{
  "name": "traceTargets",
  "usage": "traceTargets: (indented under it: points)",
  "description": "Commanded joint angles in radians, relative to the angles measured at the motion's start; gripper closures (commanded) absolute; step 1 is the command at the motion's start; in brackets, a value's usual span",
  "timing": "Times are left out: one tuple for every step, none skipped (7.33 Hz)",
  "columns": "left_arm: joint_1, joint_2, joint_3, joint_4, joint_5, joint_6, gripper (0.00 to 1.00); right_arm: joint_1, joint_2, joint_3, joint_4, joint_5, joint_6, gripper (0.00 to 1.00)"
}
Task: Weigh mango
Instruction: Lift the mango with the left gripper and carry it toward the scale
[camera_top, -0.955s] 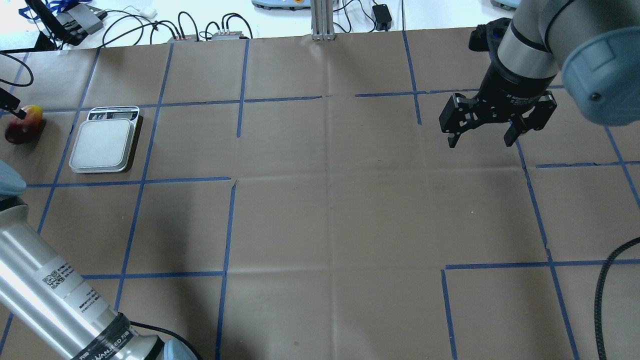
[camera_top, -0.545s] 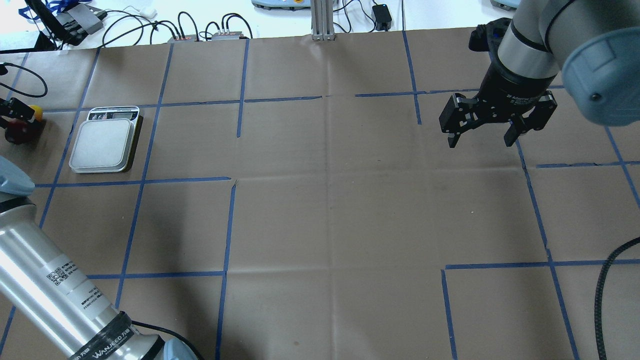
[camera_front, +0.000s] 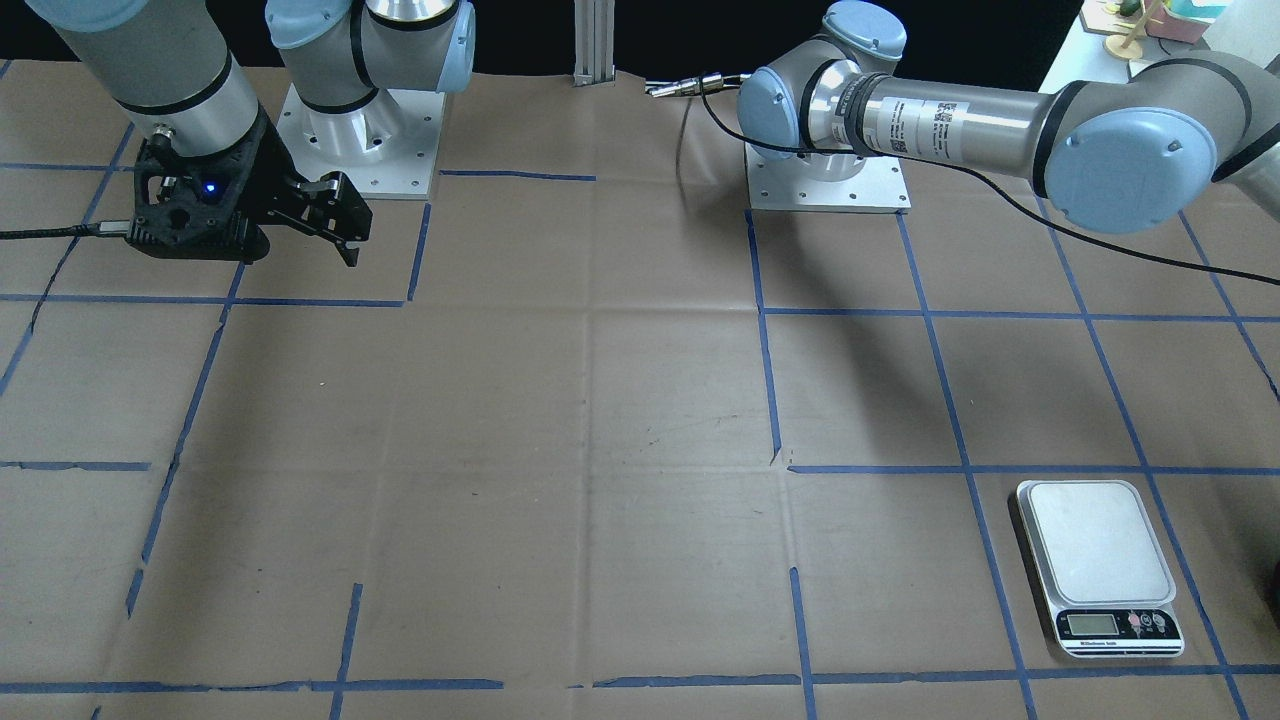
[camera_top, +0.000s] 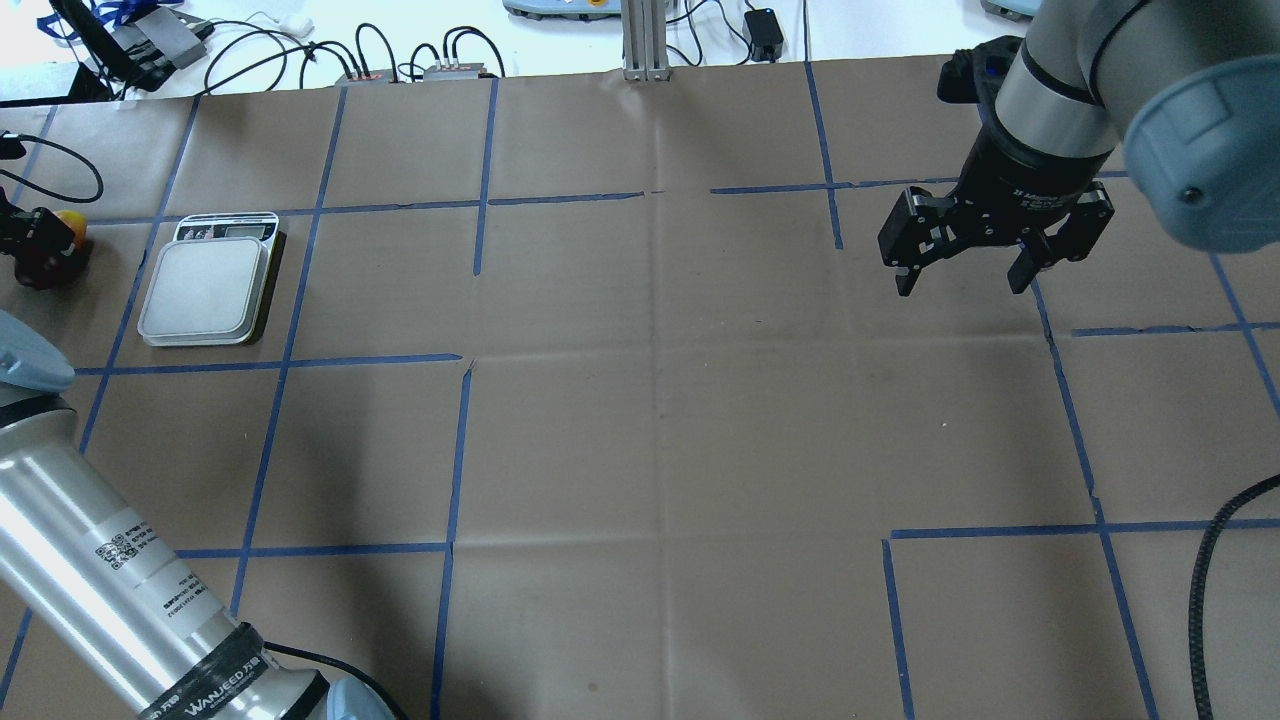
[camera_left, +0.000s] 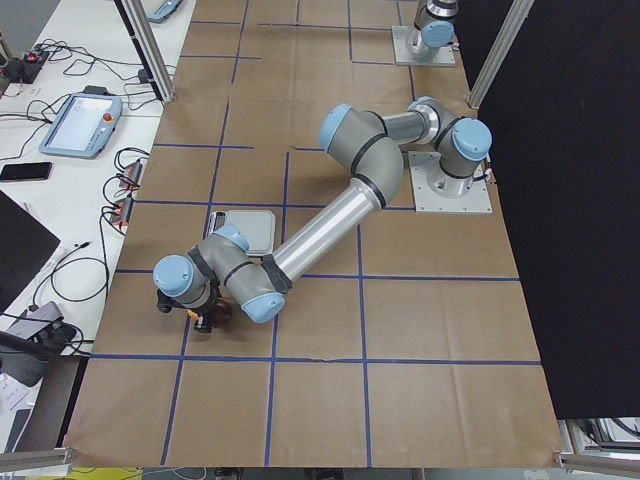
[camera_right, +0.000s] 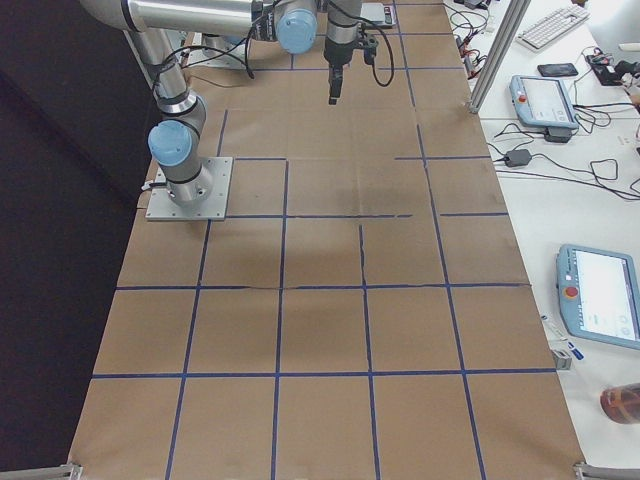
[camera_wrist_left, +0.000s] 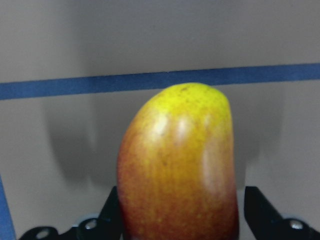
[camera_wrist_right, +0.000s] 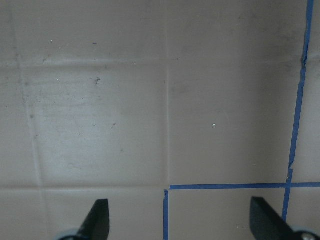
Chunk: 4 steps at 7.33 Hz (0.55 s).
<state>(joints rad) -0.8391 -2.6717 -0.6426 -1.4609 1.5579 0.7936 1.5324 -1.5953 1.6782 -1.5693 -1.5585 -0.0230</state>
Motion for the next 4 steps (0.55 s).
traceTargets:
  points:
    - [-0.003, 0.045, 0.009, -0.019, 0.004, 0.0, 0.5, 0.0, 0.0, 0.0, 0.0, 0.0, 0.0, 0.0]
    - [-0.012, 0.112, -0.009, -0.068, 0.001, -0.008, 0.52, 0.0, -0.002, 0.0, 0.0, 0.0, 0.0, 0.0]
    - [-0.017, 0.172, -0.05, -0.138, 0.001, -0.061, 0.53, 0.0, 0.0, 0.0, 0.0, 0.0, 0.0, 0.0]
    - [-0.032, 0.25, -0.166, -0.154, -0.001, -0.077, 0.59, 0.0, 0.0, 0.0, 0.0, 0.0, 0.0, 0.0]
